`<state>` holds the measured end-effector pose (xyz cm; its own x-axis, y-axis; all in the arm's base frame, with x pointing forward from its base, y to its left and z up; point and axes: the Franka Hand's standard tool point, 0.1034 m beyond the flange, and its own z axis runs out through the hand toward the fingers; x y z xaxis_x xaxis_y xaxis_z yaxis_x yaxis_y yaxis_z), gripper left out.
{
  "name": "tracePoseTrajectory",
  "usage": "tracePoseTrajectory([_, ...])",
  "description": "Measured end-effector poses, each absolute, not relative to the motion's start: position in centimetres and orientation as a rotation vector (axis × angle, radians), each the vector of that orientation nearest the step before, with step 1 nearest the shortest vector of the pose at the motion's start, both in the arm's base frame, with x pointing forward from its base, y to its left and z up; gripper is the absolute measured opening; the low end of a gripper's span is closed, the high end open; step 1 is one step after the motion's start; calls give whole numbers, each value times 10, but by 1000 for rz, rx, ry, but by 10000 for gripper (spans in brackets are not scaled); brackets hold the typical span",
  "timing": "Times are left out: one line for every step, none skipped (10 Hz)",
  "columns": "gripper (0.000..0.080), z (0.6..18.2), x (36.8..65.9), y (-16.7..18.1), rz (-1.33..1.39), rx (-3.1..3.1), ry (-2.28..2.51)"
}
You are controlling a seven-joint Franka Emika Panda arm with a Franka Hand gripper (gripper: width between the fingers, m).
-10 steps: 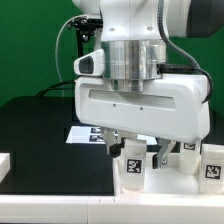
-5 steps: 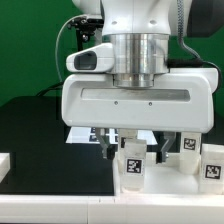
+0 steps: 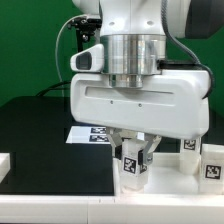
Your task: Assemble square table
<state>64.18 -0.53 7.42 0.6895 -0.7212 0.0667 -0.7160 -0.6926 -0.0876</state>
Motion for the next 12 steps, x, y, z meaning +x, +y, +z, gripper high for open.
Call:
tracePoseTrajectory([285,73,641,-7,-140,-2752,1381])
tracePoseTrajectory([285,72,640,-12,-107,-2579,1618])
tracePoseTrajectory([285,71,638,-15,-52,-2364,1856])
tracePoseTrajectory([285,72,637,-15,-20,-2227,2013])
tracePoseTrajectory([285,71,637,-14,-6,-2135,2111])
tracePoseTrajectory([285,71,636,-14,4,-2069,2178])
tracePoseTrajectory([314,71,636,-14,3,-2079,2169])
tracePoseTrajectory([449,71,636,-14,-1,-2119,2131])
tracePoseTrajectory([449,73,638,-12,-37,-2219,2025])
tracePoseTrajectory([607,78,642,-4,-94,-2358,1841])
tracePoseTrajectory([638,77,640,-3,-131,-2523,1612])
tracePoseTrajectory([638,76,637,-2,-150,-2671,1385])
